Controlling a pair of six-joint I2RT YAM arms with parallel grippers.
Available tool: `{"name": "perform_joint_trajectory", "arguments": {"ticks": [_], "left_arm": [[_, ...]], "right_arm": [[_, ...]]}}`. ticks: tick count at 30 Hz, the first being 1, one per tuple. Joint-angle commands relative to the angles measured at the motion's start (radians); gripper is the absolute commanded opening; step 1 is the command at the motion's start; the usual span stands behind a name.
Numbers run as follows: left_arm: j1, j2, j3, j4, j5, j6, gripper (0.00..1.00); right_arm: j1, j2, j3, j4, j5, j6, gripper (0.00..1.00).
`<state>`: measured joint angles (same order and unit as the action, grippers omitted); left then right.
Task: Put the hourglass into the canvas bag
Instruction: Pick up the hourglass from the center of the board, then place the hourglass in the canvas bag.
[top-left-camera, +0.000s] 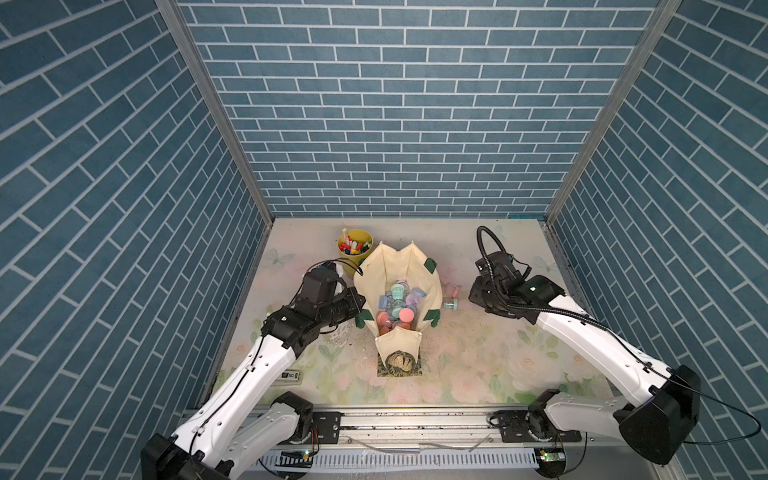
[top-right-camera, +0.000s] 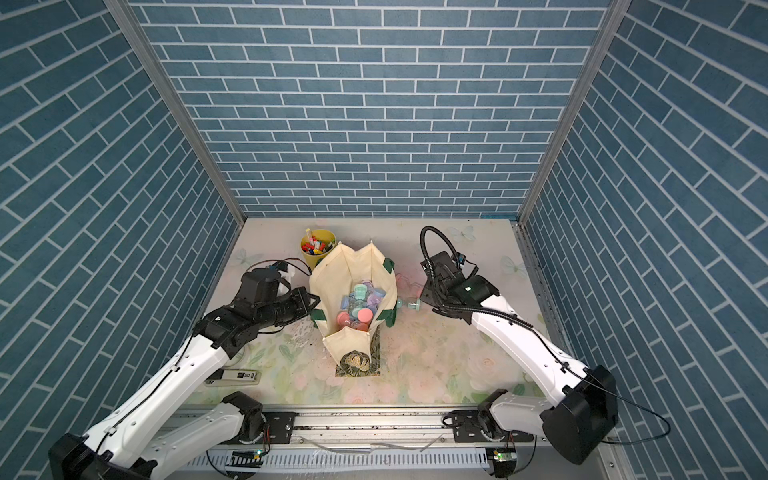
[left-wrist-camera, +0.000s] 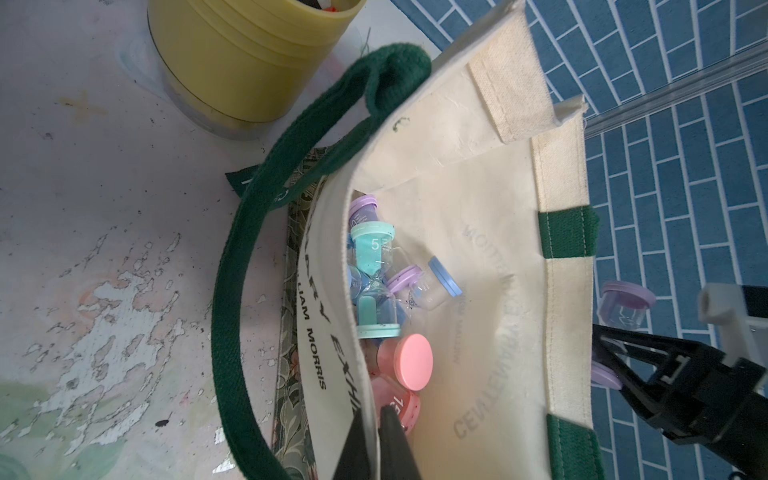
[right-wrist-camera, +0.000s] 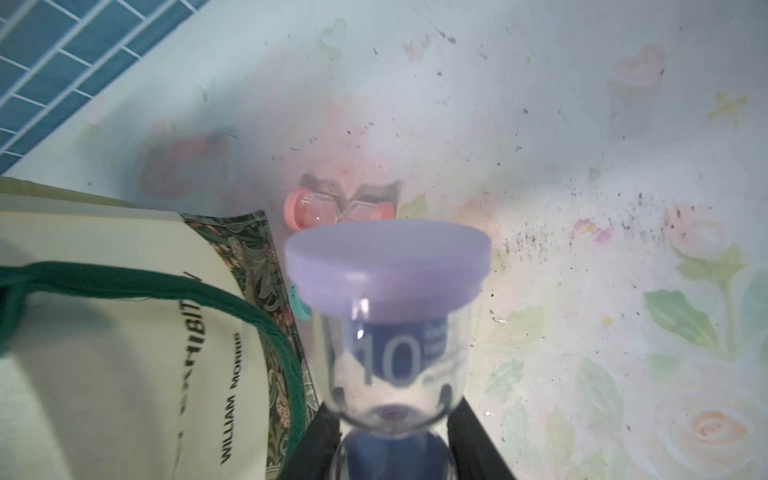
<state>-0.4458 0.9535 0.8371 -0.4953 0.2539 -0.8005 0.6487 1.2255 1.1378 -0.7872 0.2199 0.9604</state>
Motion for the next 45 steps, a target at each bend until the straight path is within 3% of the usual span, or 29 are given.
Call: {"name": "perform_joint_trajectory", "arguments": {"ticks": [1,18,33,45], "left_arm": [[-0.005,0.002,0.020,0.013,0.007,0.002,0.07],[-0.004,0.002,0.028,0.011,0.010,0.007,0.00],[-0.005,-0.002,0.018,0.024,0.014,0.005,0.00],[-0.004,0.014,0.040,0.011,0.017,0.010,0.00]], "right_arm": [[0.000,-0.040,0.058,-0.072,0.036,-0.049,0.00],[0.162,0.014,0.289,-0.097,0.062,-0.158,0.00],[0.308,0.134,0.424,-0.054,-0.003,-0.224,0.00],[0.348,0.243,0.483,-0.005,-0.078,-0.238,0.00]]}}
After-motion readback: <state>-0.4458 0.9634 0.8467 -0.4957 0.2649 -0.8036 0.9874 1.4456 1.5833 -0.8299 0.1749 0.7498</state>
